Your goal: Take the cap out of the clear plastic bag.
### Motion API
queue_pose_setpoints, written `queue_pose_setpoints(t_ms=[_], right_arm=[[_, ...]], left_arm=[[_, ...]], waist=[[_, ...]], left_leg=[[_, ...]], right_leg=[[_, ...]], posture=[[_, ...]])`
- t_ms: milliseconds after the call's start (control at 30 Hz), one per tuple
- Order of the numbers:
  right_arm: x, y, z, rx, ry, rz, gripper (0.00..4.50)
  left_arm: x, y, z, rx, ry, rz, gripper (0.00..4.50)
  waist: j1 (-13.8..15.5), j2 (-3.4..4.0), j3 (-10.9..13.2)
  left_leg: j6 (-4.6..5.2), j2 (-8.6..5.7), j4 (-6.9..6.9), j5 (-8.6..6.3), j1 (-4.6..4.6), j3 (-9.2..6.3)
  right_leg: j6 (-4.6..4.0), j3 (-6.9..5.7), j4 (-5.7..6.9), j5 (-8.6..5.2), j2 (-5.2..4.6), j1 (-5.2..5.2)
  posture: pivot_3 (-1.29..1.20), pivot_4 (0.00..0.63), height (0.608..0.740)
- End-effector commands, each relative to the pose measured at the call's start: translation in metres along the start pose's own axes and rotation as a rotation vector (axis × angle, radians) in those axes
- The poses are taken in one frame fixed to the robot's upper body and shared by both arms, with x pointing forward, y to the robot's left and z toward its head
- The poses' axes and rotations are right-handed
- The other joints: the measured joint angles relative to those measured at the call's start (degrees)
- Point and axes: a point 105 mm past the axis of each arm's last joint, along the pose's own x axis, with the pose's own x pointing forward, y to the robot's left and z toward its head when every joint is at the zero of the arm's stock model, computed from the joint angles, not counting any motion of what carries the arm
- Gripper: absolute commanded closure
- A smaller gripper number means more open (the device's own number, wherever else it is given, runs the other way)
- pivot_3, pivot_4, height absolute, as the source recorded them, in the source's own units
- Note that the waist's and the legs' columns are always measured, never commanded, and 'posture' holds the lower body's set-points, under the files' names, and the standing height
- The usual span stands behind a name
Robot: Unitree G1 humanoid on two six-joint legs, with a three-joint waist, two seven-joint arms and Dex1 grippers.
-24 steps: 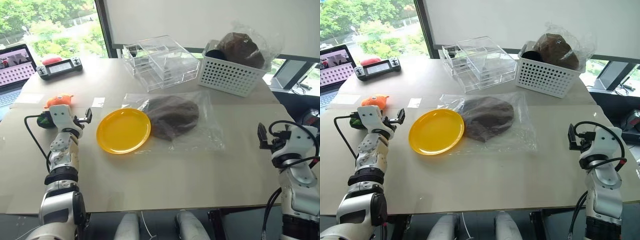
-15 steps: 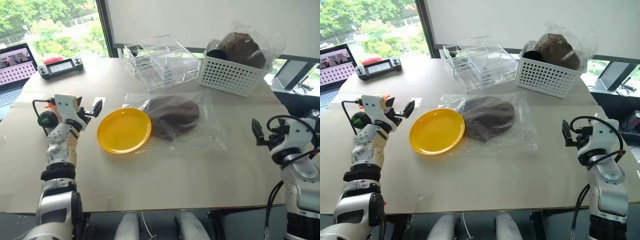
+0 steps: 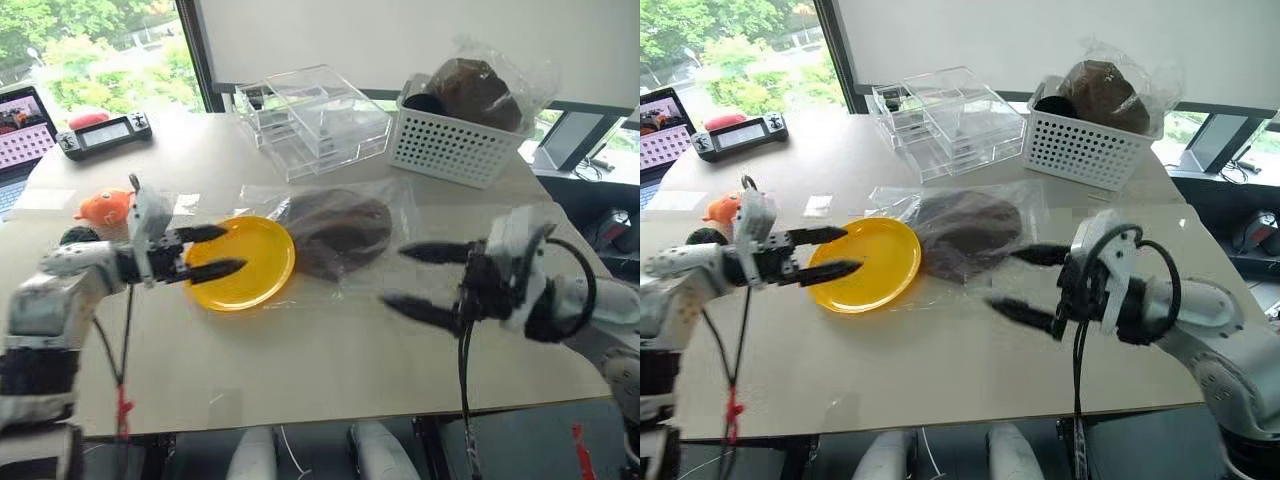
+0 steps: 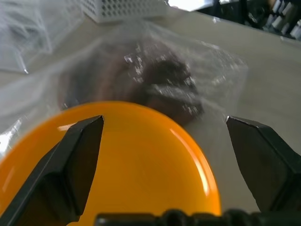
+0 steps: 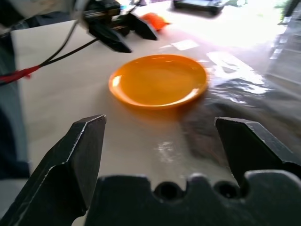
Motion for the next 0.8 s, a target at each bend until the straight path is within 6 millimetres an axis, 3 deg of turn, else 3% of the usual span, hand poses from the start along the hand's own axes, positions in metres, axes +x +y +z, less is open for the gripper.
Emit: queue_pose_setpoints(t_ms=[33,133,300,533,633,800], right_arm=[[-0.001,-0.001,0.004,-0.022,-0.009,0.009,0.11],[0.001,-0.004,0.0,-0.012,-0.009,0.002,0.11],[0.005,-0.003,-0.002,-0.006,-0.019,0.006,0.11],[0.009,0.0,-0.001,-0.003,-0.039,0.009,0.11],[0.011,0.001,-0.001,-0.002,-0.041,0.011,0.0],[0.012,0.003,0.0,-0.005,-0.051,0.009,0.0]], left_arm=[[-0.003,-0.02,-0.003,0.11,0.114,-0.091,0.05],[0.0,-0.031,-0.019,0.17,0.178,-0.111,0.05],[0.0,-0.033,-0.057,0.28,0.315,-0.099,0.05],[0.01,-0.011,-0.074,0.432,0.325,0.039,0.05],[0.012,-0.012,-0.079,0.474,0.329,0.018,0.83],[0.016,-0.014,-0.083,0.499,0.323,-0.004,2.74]], waist=[[0.4,0.01,0.0],[0.7,0.01,0.0],[1.2,0.01,0.0],[1.5,0.01,0.0],[1.5,0.01,0.0],[1.3,0.01,0.0]], left_leg=[[0.0,0.0,0.03,0.0,0.02,0.0],[0.0,0.0,0.1,0.0,0.08,0.06],[0.0,0.06,0.06,0.0,0.03,0.11],[0.0,0.06,0.13,0.0,-0.17,0.09],[0.0,0.05,0.15,0.0,-0.23,0.09],[0.0,0.06,0.12,0.0,-0.25,0.11]], right_leg=[[0.11,0.0,0.01,-0.07,-0.01,0.03],[0.18,0.04,-0.02,-0.11,-0.02,0.09],[0.12,0.07,0.02,-0.13,0.03,-0.06],[0.11,0.05,0.05,-0.11,0.03,-0.17],[0.02,0.05,0.05,-0.05,0.03,-0.22],[-0.11,0.07,0.1,0.02,0.03,-0.31]], posture=[[0.0,0.15,0.735],[0.0,0.15,0.735],[0.0,0.15,0.735],[0.0,0.15,0.735],[0.0,0.15,0.735],[0.0,0.15,0.735]])
